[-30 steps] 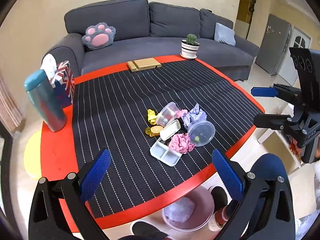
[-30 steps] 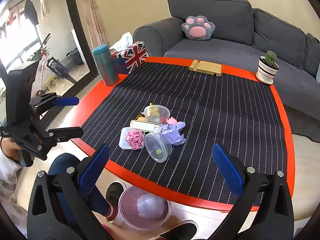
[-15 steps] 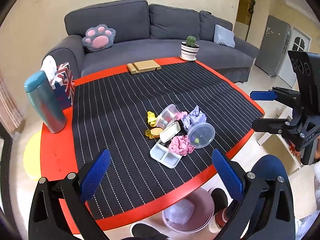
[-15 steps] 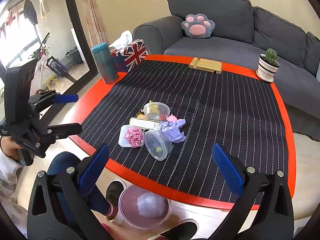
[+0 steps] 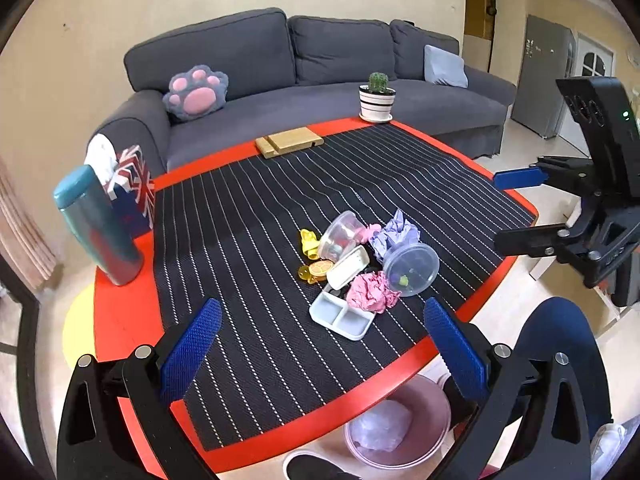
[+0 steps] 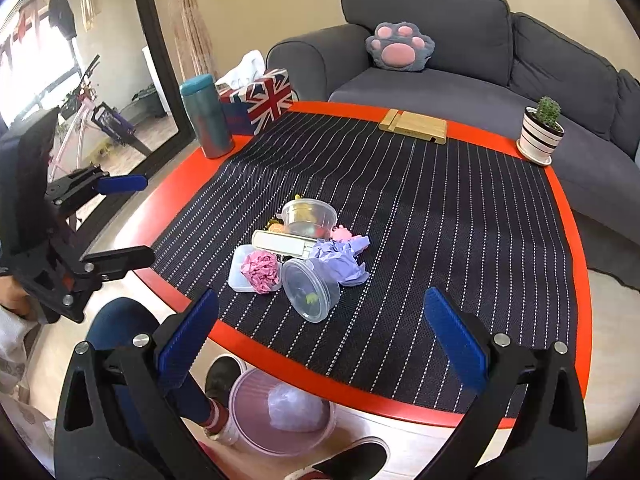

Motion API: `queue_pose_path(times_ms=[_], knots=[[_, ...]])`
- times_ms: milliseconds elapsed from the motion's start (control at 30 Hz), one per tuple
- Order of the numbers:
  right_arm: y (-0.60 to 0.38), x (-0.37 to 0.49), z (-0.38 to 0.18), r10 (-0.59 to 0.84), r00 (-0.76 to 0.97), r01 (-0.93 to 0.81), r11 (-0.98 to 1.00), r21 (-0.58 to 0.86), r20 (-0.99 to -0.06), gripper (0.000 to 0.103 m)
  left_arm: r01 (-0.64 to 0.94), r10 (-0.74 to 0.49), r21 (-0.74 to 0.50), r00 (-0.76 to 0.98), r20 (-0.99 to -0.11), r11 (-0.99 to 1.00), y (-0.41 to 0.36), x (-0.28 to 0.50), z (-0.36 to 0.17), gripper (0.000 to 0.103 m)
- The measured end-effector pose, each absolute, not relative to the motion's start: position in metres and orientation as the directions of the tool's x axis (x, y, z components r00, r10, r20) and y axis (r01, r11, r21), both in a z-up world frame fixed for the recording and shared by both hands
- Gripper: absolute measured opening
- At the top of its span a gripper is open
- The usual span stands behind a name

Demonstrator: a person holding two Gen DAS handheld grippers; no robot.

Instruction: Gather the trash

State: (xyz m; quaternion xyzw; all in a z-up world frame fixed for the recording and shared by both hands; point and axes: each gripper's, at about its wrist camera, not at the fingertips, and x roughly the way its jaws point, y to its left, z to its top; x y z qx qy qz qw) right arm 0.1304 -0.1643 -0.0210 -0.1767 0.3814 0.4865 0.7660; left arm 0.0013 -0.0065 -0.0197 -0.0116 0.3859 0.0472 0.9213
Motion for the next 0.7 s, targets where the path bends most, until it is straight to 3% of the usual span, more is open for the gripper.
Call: queue_pose_path(times_ms=[467,500,567,633,700], knots=[[-0.132,0.142,-0.056,0.566,0.174,-0.92,0.386,0.073,-0.806,0.098,-0.072,0.008,-0.055,0.678,-0.735,0.996,-0.005,0.001,-0.027,0.097],[-0.131,0.143,-0.058,0.567,0.165,-0.922,0.378,0.077,-0.807,0.095,-0.072,0.009,-0.054,0.676,-0.736,0.996,-0.005,0.001,-0.027,0.097],[-0.127,0.145,-0.063,0.557,0.147,-0.925,0.37,0.086,-0.817,0.074,-0.071,0.008,-0.054,0.674,-0.738,0.996,-0.005,0.001,-0.027,0.097],[-0.124,0.147,-0.066,0.552,0.135,-0.93,0.358,0.088,-0.823,0.072,-0.073,0.008,-0.055,0.672,-0.74,0.996,-0.004,0.001,-0.028,0.097],[-0.121,0.147,-0.069,0.548,0.124,-0.932,0.35,0.092,-0.827,0.062,-0.073,0.007,-0.057,0.671,-0.741,0.996,-0.004,0.001,-0.028,0.097]])
